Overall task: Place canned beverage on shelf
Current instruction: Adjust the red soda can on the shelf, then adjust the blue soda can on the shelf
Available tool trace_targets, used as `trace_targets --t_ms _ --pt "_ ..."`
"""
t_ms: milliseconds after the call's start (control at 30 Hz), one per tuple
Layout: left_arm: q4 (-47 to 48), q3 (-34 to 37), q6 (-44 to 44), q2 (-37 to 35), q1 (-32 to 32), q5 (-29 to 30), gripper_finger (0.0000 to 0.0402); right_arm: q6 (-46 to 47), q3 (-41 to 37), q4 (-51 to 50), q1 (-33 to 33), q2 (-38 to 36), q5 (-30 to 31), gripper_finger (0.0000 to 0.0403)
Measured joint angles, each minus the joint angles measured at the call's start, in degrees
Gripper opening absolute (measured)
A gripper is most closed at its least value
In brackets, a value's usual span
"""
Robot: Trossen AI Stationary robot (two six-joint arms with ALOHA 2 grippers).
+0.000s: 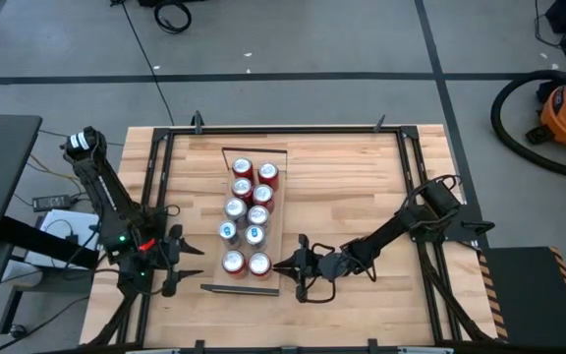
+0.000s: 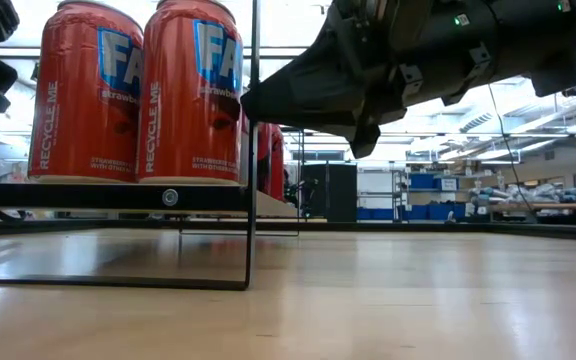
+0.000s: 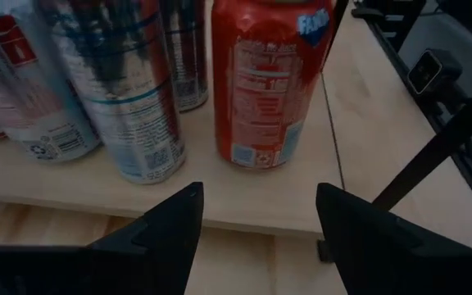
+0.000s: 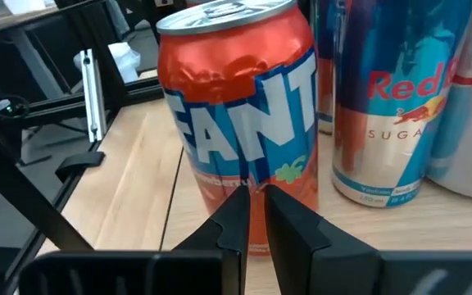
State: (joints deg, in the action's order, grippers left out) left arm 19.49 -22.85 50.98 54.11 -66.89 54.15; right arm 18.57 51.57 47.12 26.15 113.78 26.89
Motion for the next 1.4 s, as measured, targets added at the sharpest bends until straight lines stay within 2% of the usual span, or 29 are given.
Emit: trace_targets --t_ms 233,500,733,833,1000,1167,1400 --pt "-11.2 -0.2 -11.1 -0.1 0.3 -0.6 0.0249 -0.1 0.0 -1.5 0.0 -2.7 0.0 0.0049" --pt "-7.1 -5.2 -11.8 -0.1 2.9 -1.9 0.0249 2.4 0.0 -6.2 0.0 -3.5 0.3 0.0049" --pt "-4.7 -7.8 -11.7 0.0 8.0 -10.0 0.0249 2.5 0.0 -6.6 0.0 -3.5 0.5 0.0049" --pt "-4.6 -7.5 -11.5 1.4 10.0 -11.5 0.0254 2.5 0.0 -6.6 0.0 -3.5 0.5 0.0049" --pt "-5.5 -7.5 -13.1 4.5 11.0 -11.4 0.0273 2.5 0.0 -6.6 0.1 -3.5 0.6 0.0049" --pt "-5.4 -7.5 -13.4 7.2 11.3 -8.5 0.0293 2.9 0.0 -6.5 0.2 -3.5 0.5 0.0049" --pt "-6.8 -6.3 -15.9 8.9 10.7 -6.0 0.0297 2.9 0.0 -6.0 0.7 -3.5 0.5 0.0049"
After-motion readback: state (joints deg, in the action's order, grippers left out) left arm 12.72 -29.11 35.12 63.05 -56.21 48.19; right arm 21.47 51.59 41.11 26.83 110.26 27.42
